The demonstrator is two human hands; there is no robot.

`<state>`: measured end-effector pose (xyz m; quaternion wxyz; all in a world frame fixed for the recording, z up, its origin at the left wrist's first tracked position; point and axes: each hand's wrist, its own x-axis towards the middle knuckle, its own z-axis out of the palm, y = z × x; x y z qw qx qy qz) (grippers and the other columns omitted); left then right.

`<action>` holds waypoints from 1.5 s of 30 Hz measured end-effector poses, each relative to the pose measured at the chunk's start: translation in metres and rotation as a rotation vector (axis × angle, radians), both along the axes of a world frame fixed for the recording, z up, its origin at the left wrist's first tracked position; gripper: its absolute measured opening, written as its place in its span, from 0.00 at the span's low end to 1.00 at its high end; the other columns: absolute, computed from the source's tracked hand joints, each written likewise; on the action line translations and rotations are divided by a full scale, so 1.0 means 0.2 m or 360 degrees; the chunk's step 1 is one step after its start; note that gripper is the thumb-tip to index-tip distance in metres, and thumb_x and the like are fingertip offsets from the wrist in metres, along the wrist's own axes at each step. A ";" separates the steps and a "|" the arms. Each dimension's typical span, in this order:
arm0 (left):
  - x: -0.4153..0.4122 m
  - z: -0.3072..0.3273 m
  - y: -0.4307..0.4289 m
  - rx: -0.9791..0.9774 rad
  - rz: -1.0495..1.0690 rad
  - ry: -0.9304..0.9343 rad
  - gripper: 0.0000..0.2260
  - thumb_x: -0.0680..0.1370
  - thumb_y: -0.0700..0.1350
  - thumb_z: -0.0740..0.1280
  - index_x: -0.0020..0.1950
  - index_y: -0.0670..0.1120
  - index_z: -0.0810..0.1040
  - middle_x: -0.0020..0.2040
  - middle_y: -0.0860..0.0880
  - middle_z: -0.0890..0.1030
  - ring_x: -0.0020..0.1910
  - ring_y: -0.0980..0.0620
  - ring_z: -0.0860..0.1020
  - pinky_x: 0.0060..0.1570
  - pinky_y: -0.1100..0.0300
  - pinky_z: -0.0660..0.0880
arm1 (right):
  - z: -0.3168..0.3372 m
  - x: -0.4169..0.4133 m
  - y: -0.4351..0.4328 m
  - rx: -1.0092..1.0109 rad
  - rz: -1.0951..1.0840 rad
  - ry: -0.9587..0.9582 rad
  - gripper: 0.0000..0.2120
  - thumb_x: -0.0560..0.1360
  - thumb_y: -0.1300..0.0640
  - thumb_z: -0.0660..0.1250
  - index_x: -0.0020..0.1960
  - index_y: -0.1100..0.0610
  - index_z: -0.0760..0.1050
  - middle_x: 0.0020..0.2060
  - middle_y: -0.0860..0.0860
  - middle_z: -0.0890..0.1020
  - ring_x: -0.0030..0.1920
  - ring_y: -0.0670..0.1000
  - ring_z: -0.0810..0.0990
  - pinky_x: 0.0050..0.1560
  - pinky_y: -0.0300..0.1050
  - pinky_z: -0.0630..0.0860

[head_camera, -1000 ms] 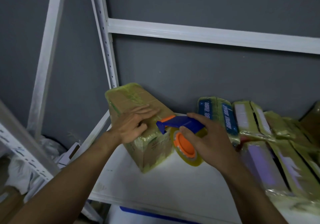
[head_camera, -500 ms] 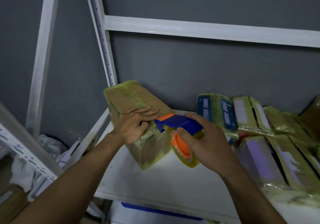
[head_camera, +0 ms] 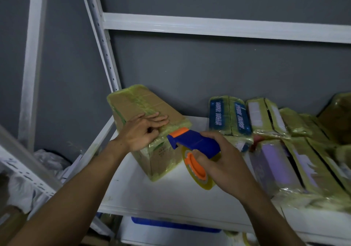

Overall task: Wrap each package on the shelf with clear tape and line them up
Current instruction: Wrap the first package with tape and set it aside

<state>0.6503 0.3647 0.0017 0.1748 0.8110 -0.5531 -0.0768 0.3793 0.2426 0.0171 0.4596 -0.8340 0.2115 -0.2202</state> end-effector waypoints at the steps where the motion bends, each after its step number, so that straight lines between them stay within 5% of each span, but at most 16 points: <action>1: 0.00 0.00 0.00 0.0028 -0.0016 0.0017 0.22 0.85 0.45 0.56 0.78 0.60 0.63 0.78 0.66 0.60 0.79 0.64 0.51 0.80 0.49 0.45 | -0.02 0.00 -0.01 0.0031 0.0007 0.0011 0.18 0.75 0.46 0.74 0.59 0.35 0.70 0.52 0.27 0.78 0.52 0.34 0.79 0.43 0.27 0.75; 7: -0.08 -0.04 0.01 0.0088 -0.0028 -0.0139 0.23 0.84 0.53 0.45 0.80 0.67 0.51 0.80 0.66 0.51 0.80 0.59 0.42 0.79 0.50 0.39 | -0.06 0.03 -0.06 0.0068 0.0083 0.0172 0.27 0.63 0.42 0.69 0.62 0.32 0.70 0.50 0.34 0.80 0.47 0.38 0.81 0.38 0.31 0.77; 11: -0.09 -0.07 0.01 0.0043 0.0021 -0.0183 0.26 0.80 0.55 0.43 0.79 0.68 0.52 0.78 0.71 0.53 0.81 0.60 0.43 0.79 0.47 0.40 | -0.10 0.08 -0.03 -0.0021 0.0079 0.0222 0.24 0.71 0.45 0.71 0.66 0.35 0.71 0.50 0.40 0.82 0.47 0.42 0.82 0.41 0.35 0.76; 15: -0.08 -0.08 0.00 0.0029 0.0047 -0.0190 0.27 0.79 0.56 0.41 0.79 0.69 0.53 0.77 0.72 0.54 0.81 0.59 0.45 0.79 0.45 0.40 | -0.12 0.09 0.00 -0.0162 0.0033 0.0199 0.16 0.76 0.37 0.70 0.62 0.32 0.70 0.49 0.41 0.81 0.47 0.41 0.80 0.48 0.45 0.80; 24: -0.10 -0.08 -0.03 -0.0060 0.0193 -0.0192 0.29 0.76 0.61 0.41 0.75 0.69 0.63 0.74 0.73 0.61 0.80 0.60 0.51 0.79 0.46 0.45 | -0.11 -0.05 0.00 -0.0233 0.0007 0.0141 0.17 0.78 0.38 0.68 0.60 0.22 0.65 0.52 0.31 0.79 0.50 0.35 0.79 0.41 0.28 0.73; 32: -0.11 -0.07 -0.02 -0.0069 0.0193 -0.0162 0.29 0.75 0.62 0.42 0.75 0.69 0.64 0.74 0.73 0.62 0.80 0.61 0.51 0.79 0.47 0.44 | -0.16 -0.19 0.00 -0.0209 -0.0001 0.0211 0.18 0.79 0.37 0.68 0.62 0.21 0.63 0.50 0.30 0.80 0.48 0.36 0.81 0.41 0.24 0.73; 39: -0.11 -0.07 -0.03 -0.0040 0.0179 -0.0184 0.28 0.77 0.71 0.42 0.75 0.70 0.62 0.73 0.75 0.61 0.80 0.61 0.51 0.79 0.47 0.44 | -0.22 -0.26 -0.01 -0.0181 0.0013 0.0290 0.20 0.79 0.37 0.68 0.67 0.27 0.65 0.47 0.33 0.81 0.48 0.35 0.81 0.43 0.25 0.73; 45: -0.14 -0.03 -0.08 0.0134 0.0345 -0.0090 0.41 0.64 0.86 0.51 0.74 0.72 0.64 0.77 0.68 0.62 0.81 0.57 0.53 0.79 0.42 0.48 | -0.30 -0.19 -0.01 -0.0214 0.0033 0.0384 0.16 0.79 0.38 0.67 0.64 0.28 0.66 0.44 0.35 0.81 0.46 0.37 0.80 0.47 0.36 0.76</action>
